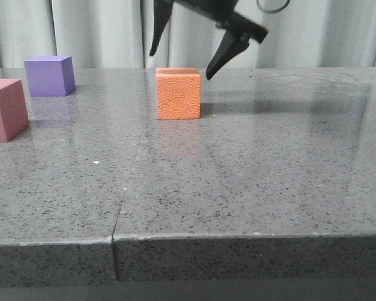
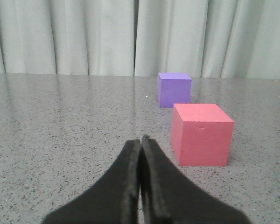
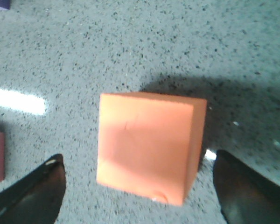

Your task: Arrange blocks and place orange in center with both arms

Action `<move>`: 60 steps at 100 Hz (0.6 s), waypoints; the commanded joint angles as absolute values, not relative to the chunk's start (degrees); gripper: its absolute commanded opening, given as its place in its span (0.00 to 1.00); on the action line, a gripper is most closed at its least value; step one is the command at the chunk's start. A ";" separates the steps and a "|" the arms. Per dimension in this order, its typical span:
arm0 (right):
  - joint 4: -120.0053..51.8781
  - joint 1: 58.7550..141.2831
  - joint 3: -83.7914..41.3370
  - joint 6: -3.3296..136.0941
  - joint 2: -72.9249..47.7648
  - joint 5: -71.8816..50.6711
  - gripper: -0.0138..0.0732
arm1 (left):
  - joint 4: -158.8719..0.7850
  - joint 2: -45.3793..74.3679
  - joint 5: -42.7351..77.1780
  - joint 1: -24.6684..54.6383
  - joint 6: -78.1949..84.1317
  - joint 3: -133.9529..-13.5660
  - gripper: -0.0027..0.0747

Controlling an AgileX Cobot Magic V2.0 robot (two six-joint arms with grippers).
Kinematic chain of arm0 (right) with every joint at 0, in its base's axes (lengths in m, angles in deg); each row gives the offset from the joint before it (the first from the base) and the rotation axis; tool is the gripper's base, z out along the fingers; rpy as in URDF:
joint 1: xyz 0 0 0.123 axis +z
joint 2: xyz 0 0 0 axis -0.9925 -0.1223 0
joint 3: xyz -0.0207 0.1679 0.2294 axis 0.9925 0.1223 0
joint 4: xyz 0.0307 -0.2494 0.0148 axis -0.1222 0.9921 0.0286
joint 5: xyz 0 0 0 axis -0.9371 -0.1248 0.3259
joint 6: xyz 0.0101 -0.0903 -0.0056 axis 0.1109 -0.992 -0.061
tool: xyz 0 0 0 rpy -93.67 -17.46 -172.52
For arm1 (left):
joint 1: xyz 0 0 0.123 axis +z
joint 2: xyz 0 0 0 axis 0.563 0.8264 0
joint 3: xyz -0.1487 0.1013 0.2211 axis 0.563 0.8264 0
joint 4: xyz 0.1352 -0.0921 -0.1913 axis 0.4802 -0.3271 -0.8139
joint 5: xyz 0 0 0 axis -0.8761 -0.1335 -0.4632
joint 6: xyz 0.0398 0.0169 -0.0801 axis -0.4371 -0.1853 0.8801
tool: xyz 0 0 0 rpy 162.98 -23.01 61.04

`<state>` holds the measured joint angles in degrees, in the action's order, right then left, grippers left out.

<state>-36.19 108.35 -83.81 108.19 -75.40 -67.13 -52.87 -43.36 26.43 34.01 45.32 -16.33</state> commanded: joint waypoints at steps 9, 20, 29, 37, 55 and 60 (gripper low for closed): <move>-33.16 108.04 -85.53 107.27 -67.80 -71.17 0.85 | -53.23 -45.04 31.22 34.10 45.82 -14.06 0.01; -30.27 108.04 -85.45 106.88 -65.89 -74.41 0.66 | -53.23 -45.04 31.22 34.10 45.82 -14.06 0.01; -29.68 108.13 -85.26 106.24 -64.19 -74.41 0.46 | -53.23 -45.04 31.22 34.10 45.82 -14.06 0.01; -29.58 108.72 -85.26 104.16 -63.14 -74.41 0.29 | -53.23 -45.04 31.22 34.10 45.82 -14.06 0.01; -28.36 111.50 -83.09 102.36 -60.36 -74.41 0.08 | -53.23 -45.04 31.22 34.10 45.82 -14.06 0.01; -26.70 112.20 -81.47 102.36 -59.44 -74.41 0.08 | -53.23 -45.04 31.22 34.10 45.82 -14.06 0.01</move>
